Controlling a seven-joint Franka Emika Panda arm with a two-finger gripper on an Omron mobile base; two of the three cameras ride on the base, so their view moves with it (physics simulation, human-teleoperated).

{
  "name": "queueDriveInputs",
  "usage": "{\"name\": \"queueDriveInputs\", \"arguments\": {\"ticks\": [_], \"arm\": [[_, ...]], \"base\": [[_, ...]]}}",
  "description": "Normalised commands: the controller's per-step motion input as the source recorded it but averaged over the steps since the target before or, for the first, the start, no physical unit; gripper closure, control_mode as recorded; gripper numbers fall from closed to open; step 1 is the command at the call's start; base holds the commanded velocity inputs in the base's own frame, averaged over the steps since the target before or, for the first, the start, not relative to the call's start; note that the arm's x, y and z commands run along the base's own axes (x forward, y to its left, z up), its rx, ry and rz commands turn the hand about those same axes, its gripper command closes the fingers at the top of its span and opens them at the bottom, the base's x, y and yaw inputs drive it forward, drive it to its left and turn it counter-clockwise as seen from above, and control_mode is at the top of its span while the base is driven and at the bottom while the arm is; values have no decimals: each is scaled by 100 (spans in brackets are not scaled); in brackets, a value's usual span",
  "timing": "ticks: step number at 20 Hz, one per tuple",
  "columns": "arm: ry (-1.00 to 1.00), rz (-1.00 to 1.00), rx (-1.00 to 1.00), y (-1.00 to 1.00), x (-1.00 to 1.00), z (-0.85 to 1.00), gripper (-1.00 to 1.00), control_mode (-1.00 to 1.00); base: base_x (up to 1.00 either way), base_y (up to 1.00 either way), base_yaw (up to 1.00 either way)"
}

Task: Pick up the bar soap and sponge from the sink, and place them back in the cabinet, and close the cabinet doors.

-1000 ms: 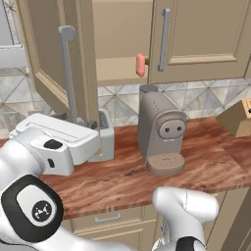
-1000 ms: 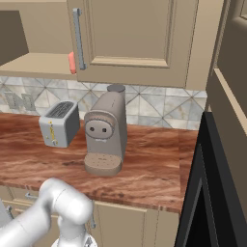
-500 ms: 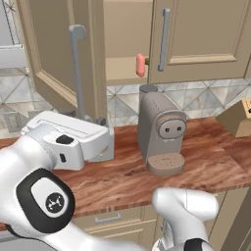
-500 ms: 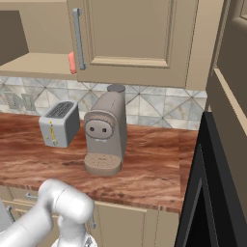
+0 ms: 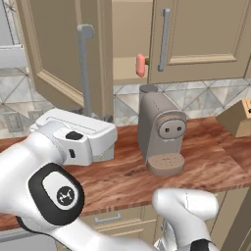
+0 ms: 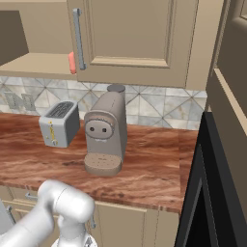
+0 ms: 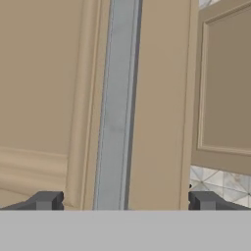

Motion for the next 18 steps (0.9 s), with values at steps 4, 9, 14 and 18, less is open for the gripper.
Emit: {"name": "queueDriveInputs", "arguments": {"ticks": [4,9,14,18], "arm": [[0,0,0,0,28,-11,-100,-100],[0,0,0,0,30,-10,-100,-100],[-1,0,0,0,36,-9,-100,-100],[0,0,0,0,41,-6,-100,-100]], "base": [[0,0,0],[0,0,0],[0,0,0],[0,0,0]]}}
